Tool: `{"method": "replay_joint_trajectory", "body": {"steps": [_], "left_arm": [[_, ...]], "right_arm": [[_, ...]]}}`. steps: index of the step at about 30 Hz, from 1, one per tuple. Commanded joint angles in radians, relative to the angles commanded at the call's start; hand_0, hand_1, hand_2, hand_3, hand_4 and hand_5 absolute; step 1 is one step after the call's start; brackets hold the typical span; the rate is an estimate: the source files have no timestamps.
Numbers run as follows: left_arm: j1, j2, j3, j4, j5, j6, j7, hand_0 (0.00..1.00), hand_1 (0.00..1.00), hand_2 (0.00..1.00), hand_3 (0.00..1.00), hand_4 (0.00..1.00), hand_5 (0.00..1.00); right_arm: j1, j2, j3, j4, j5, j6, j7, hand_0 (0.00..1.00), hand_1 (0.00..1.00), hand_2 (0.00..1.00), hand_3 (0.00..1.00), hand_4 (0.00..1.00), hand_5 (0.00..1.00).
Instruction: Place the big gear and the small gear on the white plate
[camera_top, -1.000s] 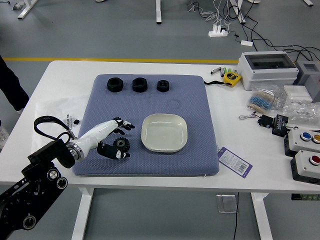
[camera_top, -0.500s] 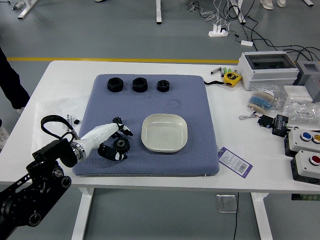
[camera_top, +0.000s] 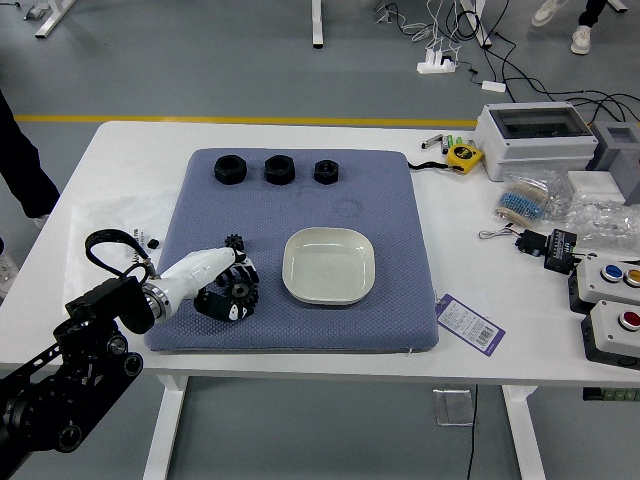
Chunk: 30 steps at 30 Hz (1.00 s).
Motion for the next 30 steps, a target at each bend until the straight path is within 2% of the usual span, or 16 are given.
{"method": "replay_joint_trajectory", "body": {"steps": [1,2,7,8,11,24,30], "left_arm": [[-0.001,0.0,0.001,0.002,-0.001,0.0,0.001,0.344,0.395,0.459,0.511,0.203,0.002],[-0.001,0.0,0.001,0.003,-0.002,0.001,0.001,0.303,0.308,0.354,0.431,0.064,0.002],[-0.001,0.002,0.005,0.004,-0.004,0.002,0.002,0.303,0.308,0.354,0.431,0.064,0.002],[-0.001,0.002,0.005,0.003,-0.005,0.003,0.002,0.295,0.254,0.319,0.39,0.02,0.002],[-0.001,0.004,0.006,-0.003,-0.005,0.007,0.002,0.295,0.254,0.319,0.39,0.02,0.002],[-0.027,0.013,0.036,-0.071,0.014,0.033,-0.004,0.292,0.232,0.291,0.376,0.002,0.002],[-0.076,-0.01,0.093,-0.035,-0.027,0.125,-0.078,0.305,0.234,0.293,0.374,0.002,0.002]], "right_arm": [[0.0,0.0,0.0,0.0,-0.001,0.0,0.0,0.683,0.657,0.738,0.6,0.804,0.728],[0.0,0.0,0.0,0.0,-0.001,0.0,0.0,0.685,0.657,0.739,0.6,0.804,0.729],[0.0,0.0,0.0,0.0,-0.001,0.0,0.0,0.685,0.657,0.739,0.6,0.804,0.729],[0.0,0.0,0.0,0.0,0.0,0.0,0.0,0.684,0.657,0.739,0.599,0.804,0.728],[-0.001,0.0,0.0,0.0,-0.001,0.0,0.0,0.684,0.657,0.739,0.599,0.804,0.728],[-0.008,0.002,0.015,0.001,-0.027,-0.004,-0.01,0.684,0.657,0.739,0.6,0.804,0.728],[-0.009,0.004,0.021,0.003,-0.04,-0.008,-0.014,0.684,0.657,0.739,0.6,0.805,0.729]]}}
